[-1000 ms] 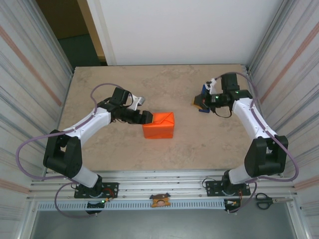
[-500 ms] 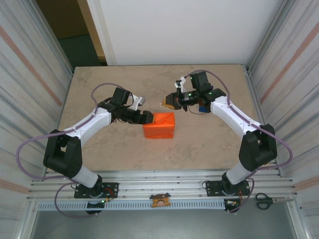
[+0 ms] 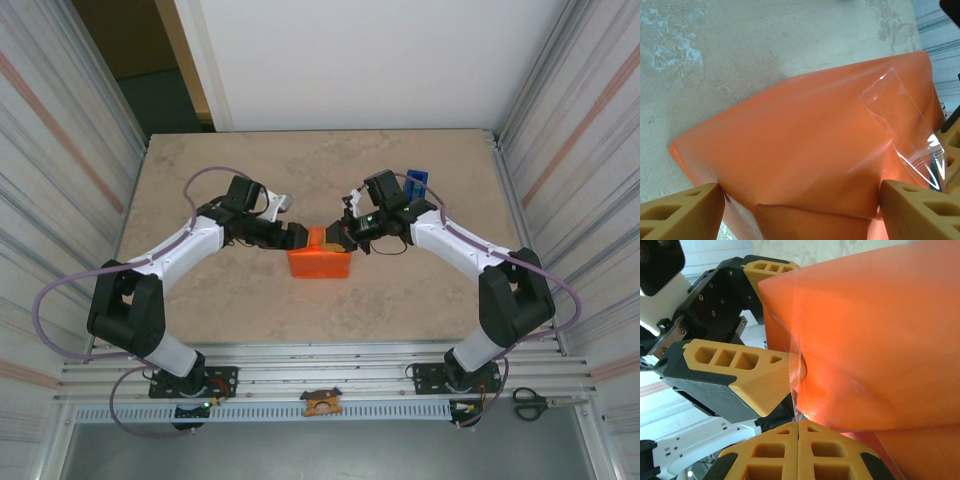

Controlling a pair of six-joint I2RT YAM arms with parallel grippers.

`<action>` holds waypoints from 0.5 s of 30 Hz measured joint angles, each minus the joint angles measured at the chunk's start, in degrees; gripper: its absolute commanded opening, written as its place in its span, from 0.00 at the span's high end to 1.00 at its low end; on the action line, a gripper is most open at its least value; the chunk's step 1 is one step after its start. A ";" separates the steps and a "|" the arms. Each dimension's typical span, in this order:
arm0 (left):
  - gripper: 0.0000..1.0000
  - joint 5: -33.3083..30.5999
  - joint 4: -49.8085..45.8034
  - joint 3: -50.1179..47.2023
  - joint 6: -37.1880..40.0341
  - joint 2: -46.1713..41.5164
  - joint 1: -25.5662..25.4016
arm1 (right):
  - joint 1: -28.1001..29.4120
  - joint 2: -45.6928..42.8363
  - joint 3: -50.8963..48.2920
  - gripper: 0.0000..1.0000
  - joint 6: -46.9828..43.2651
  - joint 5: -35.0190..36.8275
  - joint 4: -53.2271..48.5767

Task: Wrap the gift box in paper
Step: Stick the wrapping paper to the gift box.

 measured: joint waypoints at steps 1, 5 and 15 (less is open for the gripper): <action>0.20 0.00 -0.02 0.00 0.02 0.00 -0.04 | 0.00 -0.17 -0.07 1.00 -0.02 0.31 -0.28; 0.21 0.00 -0.02 0.00 0.02 0.00 -0.11 | 0.07 -0.61 -0.07 1.00 -0.02 1.27 -1.09; 0.20 0.00 -0.02 0.00 0.07 0.00 -0.48 | 0.74 -2.99 -0.87 1.00 2.25 3.10 -0.07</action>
